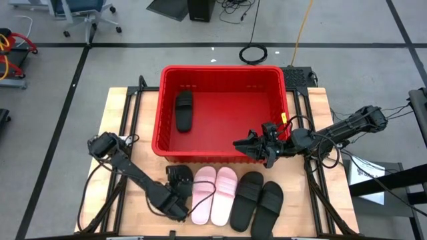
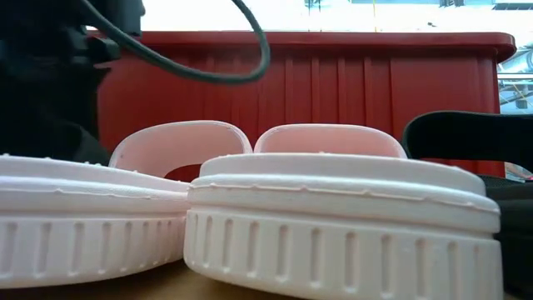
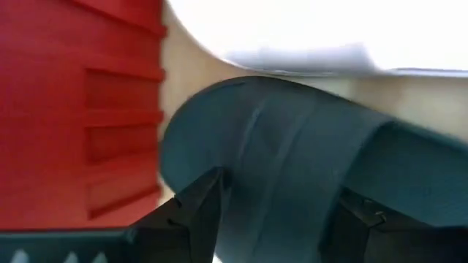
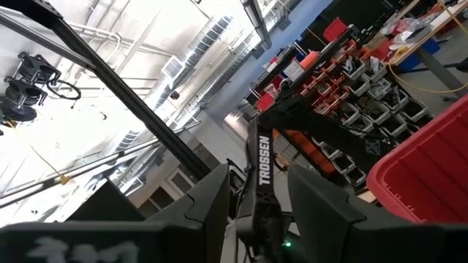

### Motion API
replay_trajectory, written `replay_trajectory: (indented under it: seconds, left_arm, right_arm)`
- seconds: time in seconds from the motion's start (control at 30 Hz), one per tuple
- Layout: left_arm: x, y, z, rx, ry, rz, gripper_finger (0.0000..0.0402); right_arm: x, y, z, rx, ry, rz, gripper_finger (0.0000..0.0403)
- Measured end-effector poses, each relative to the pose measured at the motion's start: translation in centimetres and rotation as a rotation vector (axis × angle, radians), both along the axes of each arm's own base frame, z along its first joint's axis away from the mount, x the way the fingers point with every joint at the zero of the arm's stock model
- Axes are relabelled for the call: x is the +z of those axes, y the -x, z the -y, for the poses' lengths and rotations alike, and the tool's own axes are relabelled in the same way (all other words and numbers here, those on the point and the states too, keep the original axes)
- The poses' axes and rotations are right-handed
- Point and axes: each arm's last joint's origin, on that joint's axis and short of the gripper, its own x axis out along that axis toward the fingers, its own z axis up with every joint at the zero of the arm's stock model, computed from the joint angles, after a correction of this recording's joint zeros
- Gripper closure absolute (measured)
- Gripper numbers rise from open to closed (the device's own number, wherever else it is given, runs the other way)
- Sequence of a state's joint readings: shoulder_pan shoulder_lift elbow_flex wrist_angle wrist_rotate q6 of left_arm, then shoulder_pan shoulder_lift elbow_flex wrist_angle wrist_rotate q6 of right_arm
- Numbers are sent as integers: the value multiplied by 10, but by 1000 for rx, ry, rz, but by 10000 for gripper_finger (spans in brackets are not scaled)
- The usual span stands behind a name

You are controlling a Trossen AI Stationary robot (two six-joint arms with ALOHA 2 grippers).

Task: Pick and place slides into bin
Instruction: Put the black slide into the red bin

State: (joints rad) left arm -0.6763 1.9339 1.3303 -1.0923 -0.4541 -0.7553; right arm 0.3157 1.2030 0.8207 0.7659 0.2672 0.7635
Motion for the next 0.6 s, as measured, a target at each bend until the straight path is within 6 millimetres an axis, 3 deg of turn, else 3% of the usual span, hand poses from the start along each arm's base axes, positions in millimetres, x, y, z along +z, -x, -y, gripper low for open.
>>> replay_trajectory:
  seconds: [0.17,0.4,0.6]
  left_arm:
    - [1,-8,-13,9,-26,-22,243]
    - [2,-8,-16,-6,-21,-48,387]
    - [13,2,-1,0,45,-51,398]
  right_arm:
    - [0,0,0,-4,-4,0,273]
    - [0,0,1,-45,-13,-4,273]
    - [0,0,1,-44,-13,-4,273]
